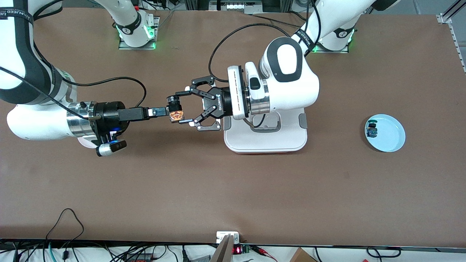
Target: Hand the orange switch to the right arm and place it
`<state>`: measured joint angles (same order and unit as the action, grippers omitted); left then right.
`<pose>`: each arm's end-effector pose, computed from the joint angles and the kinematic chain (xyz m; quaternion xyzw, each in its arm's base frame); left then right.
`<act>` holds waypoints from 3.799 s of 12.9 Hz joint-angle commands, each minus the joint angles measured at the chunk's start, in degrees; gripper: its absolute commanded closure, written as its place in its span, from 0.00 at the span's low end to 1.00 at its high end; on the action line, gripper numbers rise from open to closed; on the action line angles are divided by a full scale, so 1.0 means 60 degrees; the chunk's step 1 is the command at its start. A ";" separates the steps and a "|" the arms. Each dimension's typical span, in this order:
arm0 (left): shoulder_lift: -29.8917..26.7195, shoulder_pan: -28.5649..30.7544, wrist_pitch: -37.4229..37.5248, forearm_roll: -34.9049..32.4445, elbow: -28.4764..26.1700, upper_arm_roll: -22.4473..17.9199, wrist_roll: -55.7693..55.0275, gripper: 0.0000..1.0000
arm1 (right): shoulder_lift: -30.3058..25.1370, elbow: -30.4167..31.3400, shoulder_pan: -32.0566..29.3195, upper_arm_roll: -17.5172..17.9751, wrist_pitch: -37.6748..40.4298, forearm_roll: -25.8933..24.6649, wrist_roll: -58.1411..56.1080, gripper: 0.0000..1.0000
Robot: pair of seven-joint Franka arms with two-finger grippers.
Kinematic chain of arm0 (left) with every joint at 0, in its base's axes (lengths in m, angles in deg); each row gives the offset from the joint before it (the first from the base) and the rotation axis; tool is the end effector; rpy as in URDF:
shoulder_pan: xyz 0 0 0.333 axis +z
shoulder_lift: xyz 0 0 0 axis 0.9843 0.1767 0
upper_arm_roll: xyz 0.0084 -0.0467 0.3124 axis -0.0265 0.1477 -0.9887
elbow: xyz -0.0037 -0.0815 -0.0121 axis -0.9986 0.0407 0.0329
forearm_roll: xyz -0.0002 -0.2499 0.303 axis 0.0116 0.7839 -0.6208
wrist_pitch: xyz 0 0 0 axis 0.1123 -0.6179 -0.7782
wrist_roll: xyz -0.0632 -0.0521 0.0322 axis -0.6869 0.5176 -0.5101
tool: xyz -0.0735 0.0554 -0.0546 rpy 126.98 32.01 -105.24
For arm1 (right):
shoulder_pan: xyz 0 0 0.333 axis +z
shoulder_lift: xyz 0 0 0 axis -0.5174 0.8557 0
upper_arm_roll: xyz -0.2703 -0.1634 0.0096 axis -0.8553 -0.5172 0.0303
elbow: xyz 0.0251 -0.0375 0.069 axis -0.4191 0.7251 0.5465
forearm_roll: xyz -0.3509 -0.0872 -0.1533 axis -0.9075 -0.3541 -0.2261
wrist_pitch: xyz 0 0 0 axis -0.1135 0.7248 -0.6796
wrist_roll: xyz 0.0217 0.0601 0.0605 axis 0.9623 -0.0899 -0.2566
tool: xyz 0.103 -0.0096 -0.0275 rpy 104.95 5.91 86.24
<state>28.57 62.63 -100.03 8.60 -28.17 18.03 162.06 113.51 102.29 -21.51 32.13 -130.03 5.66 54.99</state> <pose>0.6076 -0.4738 0.4907 0.5951 -0.3956 0.4763 0.5124 0.6566 0.2073 0.4894 -0.7410 0.0913 0.1864 0.6386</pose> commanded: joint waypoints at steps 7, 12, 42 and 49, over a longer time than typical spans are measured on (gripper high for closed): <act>0.0157 -0.0181 -0.0113 0.0130 0.0437 -0.0090 0.0215 0.98 | 0.0187 -0.0206 0.0062 0.0082 0.0063 0.0044 -0.0093 0.20; 0.0171 -0.0181 -0.0113 0.0130 0.0452 -0.0105 0.0215 0.98 | 0.0172 -0.0206 0.0091 0.0082 0.0063 0.0073 -0.0005 0.19; 0.0770 0.5745 0.7294 -0.1993 0.0100 -0.0090 0.0156 0.00 | 0.0070 0.0247 -0.0683 0.0082 0.1320 0.0645 -0.0445 0.99; 0.1446 0.9644 0.8910 -0.4318 0.0158 -0.0308 0.0215 0.00 | -0.0179 0.0527 -0.2397 0.0082 0.3547 -0.2292 -0.1508 0.99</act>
<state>36.73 116.11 -48.38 -13.47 -27.57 15.87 162.56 113.99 103.99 -34.03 31.94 -110.66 -2.83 50.06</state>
